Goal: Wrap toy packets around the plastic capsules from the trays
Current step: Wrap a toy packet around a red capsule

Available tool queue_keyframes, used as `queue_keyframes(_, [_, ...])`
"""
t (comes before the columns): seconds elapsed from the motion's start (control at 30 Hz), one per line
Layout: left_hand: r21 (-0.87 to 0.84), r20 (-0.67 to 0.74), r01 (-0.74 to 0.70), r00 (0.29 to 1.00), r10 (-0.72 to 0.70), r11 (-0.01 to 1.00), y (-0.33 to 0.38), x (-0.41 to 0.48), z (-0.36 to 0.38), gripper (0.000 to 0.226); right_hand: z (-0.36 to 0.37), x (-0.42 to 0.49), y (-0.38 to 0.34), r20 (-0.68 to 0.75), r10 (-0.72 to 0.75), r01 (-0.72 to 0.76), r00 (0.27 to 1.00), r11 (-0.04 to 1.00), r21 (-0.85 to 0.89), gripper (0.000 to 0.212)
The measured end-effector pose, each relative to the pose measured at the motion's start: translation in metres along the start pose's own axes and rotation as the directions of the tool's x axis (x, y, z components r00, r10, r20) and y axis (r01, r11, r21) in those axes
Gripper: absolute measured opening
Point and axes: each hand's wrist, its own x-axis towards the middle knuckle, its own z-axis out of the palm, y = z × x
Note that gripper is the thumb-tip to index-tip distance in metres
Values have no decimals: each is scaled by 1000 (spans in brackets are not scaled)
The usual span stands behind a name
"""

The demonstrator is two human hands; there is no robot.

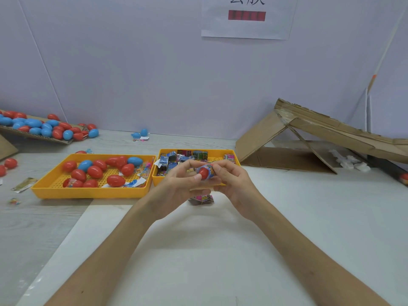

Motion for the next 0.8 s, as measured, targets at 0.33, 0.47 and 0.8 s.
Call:
queue_keyframes(0.33, [-21,17,32,999,-31,999,0,1,0,40,0,-1,-2,-2,32,-32,999,999,29,23])
queue_keyframes(0.47, [-41,20,24,1000,-23,999,0,1,-1,33,0,0,-1,-11,31,-31,999,999,14,34])
queue_keyframes(0.8, [-50,28,19,999,-17,999,-1,0,1,32,-2,-1,-1,24,-32,30,999,993,110,11])
